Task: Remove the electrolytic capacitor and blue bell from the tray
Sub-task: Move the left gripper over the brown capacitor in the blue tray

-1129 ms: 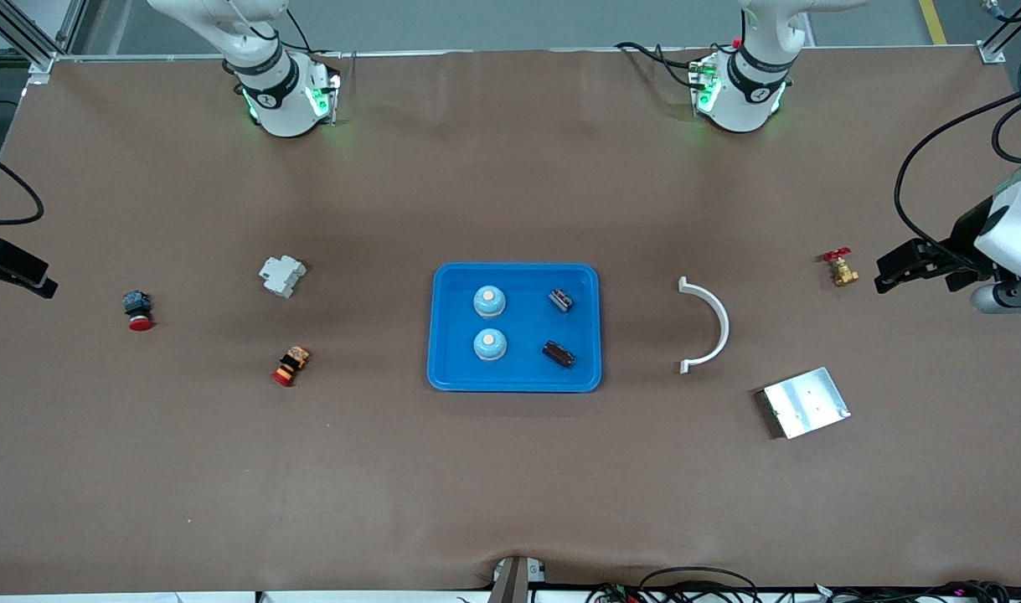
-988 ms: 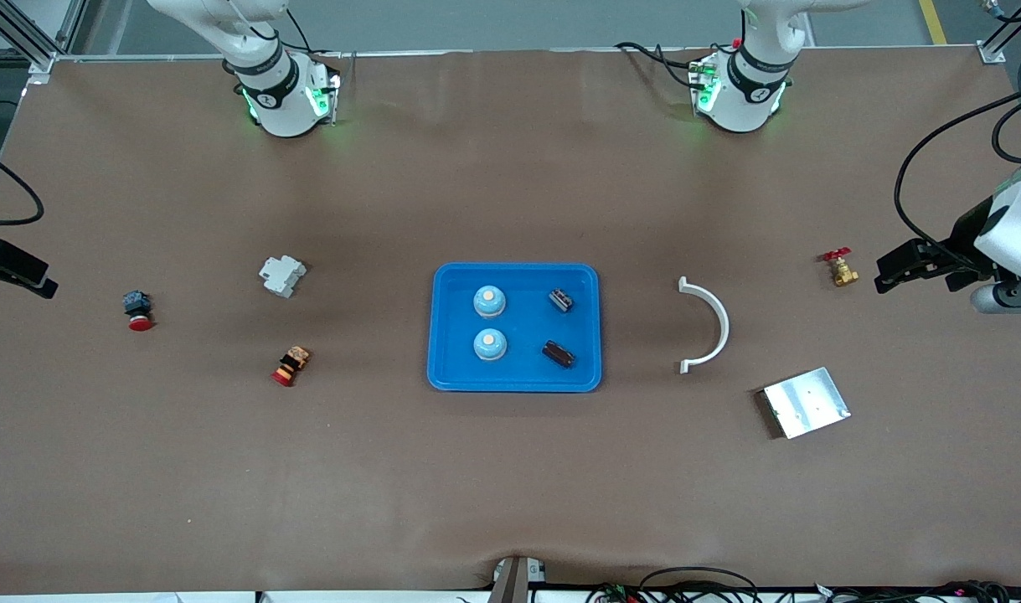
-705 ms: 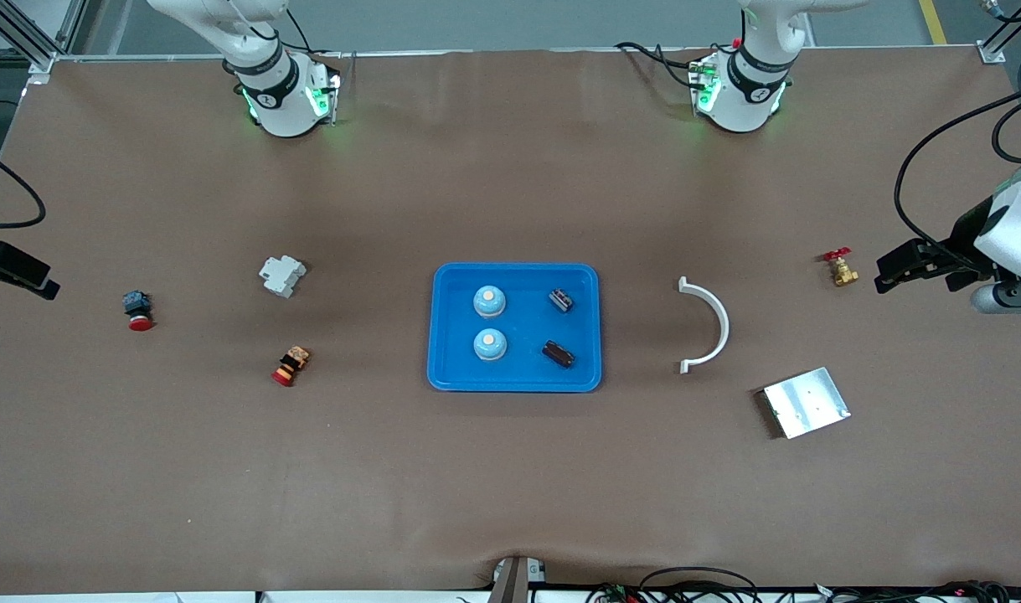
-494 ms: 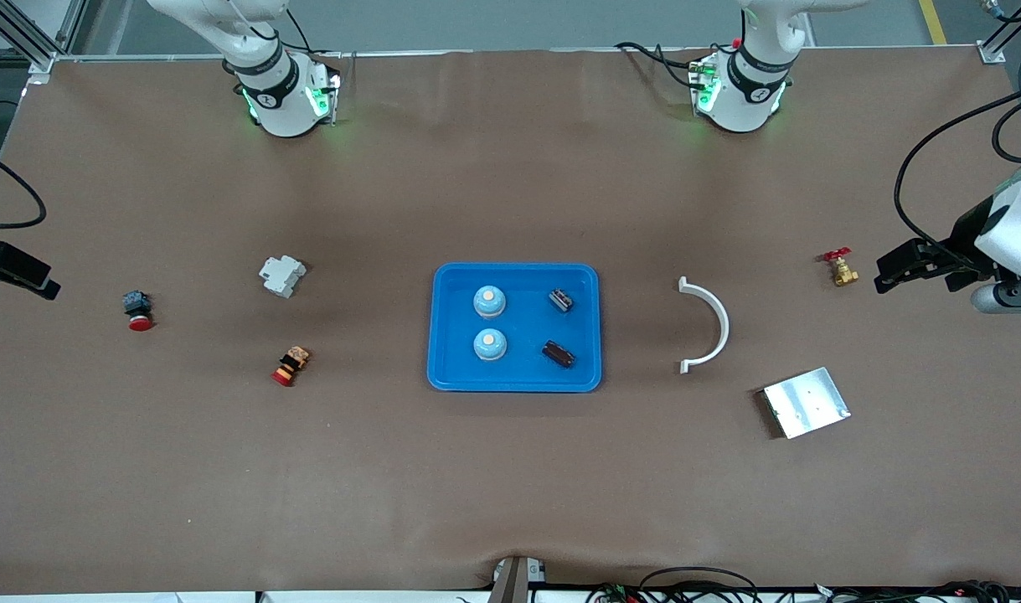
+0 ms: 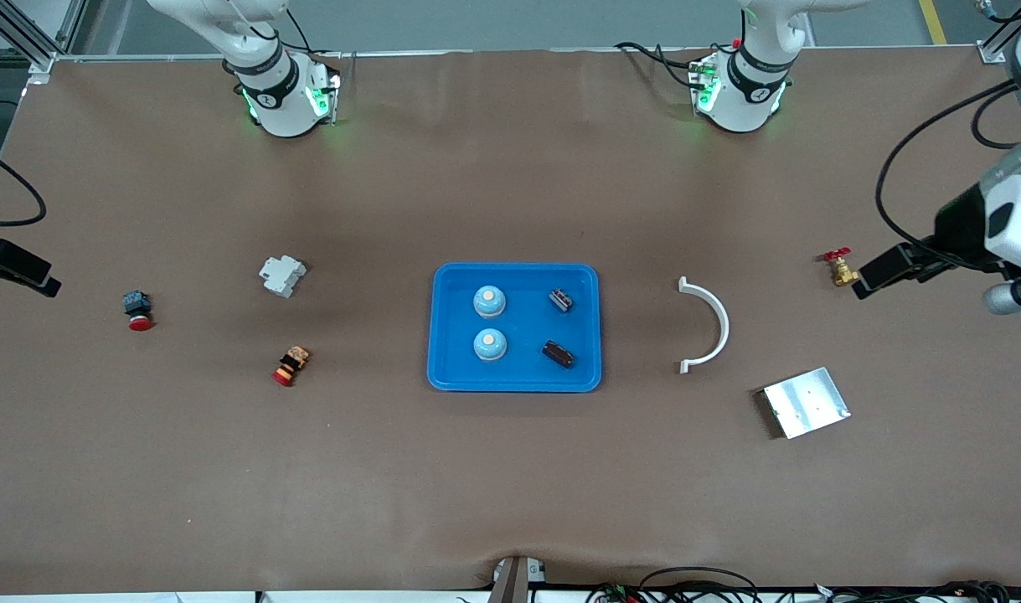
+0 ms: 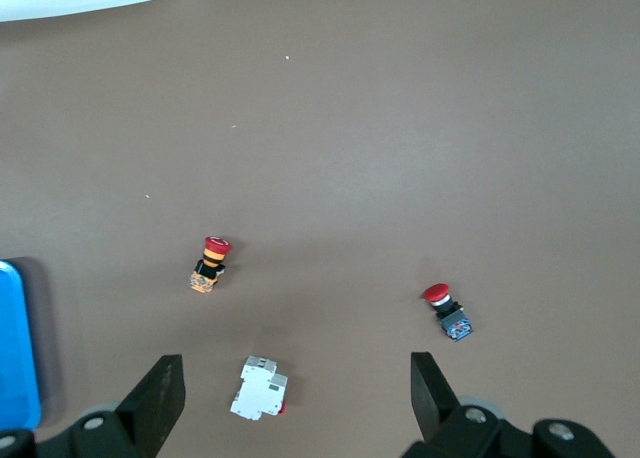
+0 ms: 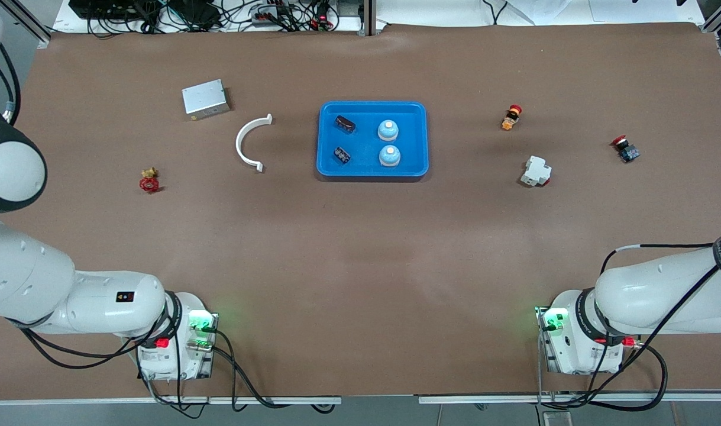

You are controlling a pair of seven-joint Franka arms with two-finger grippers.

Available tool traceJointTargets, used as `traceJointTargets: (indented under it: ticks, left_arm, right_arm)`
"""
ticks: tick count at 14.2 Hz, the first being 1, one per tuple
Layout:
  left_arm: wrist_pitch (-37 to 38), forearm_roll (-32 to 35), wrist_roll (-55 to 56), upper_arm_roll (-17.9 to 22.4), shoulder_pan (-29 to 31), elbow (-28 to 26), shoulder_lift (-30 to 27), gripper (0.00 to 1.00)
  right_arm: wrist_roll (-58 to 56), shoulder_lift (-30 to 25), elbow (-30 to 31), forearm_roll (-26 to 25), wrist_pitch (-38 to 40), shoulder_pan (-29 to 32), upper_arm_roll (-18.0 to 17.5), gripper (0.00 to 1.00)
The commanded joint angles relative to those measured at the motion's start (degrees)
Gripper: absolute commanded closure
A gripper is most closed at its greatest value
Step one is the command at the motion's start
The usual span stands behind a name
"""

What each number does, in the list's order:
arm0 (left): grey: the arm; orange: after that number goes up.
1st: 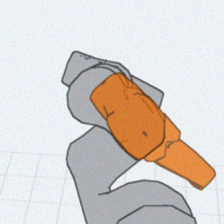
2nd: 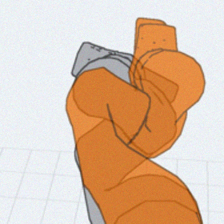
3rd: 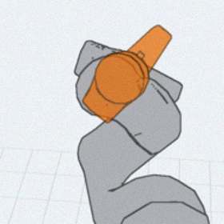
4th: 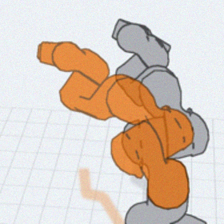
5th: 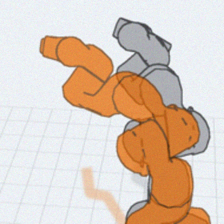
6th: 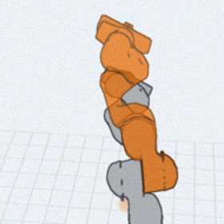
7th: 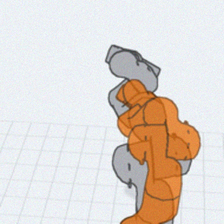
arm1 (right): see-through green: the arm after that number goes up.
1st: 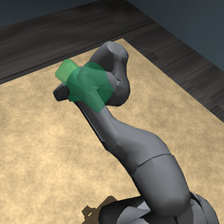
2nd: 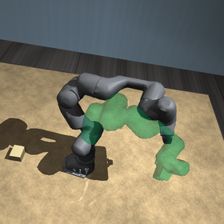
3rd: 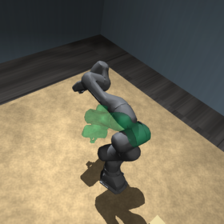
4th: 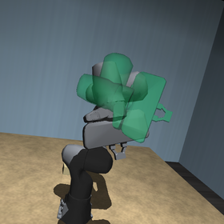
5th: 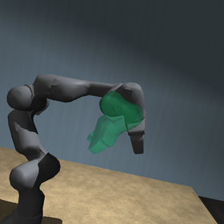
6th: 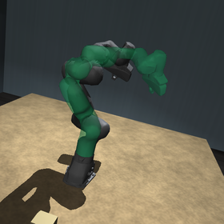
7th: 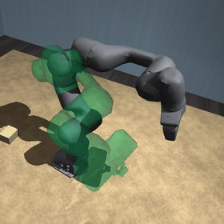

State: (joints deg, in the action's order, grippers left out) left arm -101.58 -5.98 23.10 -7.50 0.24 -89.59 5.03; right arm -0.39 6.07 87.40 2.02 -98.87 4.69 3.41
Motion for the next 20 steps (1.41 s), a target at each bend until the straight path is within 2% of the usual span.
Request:
traceJointTargets:
  ticks: [1,4,6,8,15,20]
  left_arm:
    - [0.69,0.09,7.54,-6.01,-0.15,1.35,-0.11,0.0]
    - [0.51,0.09,14.4,-11.2,-0.93,1.35,1.47,0.0]
    - [0.51,-0.17,18.27,-13.32,-3.3,1.26,3.92,0.0]
    - [-0.1,0.18,24.42,-13.42,-7.77,1.35,7.17,0.0]
    - [-5.64,0.09,31.37,-13.51,-14.11,1.35,15.97,0.0]
    - [-8.89,0.27,34.73,-13.42,-15.79,1.35,20.01,0.0]
  right_arm:
    - [0.04,-2.03,2.33,2.72,0.0,0.41,0.2,0.0]
    - [0.04,-2.03,2.34,2.55,-0.36,0.06,0.2,0.0]
    - [-0.14,-2.03,2.25,0.45,-0.36,-0.21,-0.06,0.0]
    - [0.03,-2.12,2.25,-2.36,-0.45,-1.69,-0.07,0.0]
    - [0.74,-2.2,4.96,-1.49,-1.58,-1.44,0.11,0.0]
    - [0.74,-3.69,14.79,0.78,-9.21,-1.7,0.2,0.0]
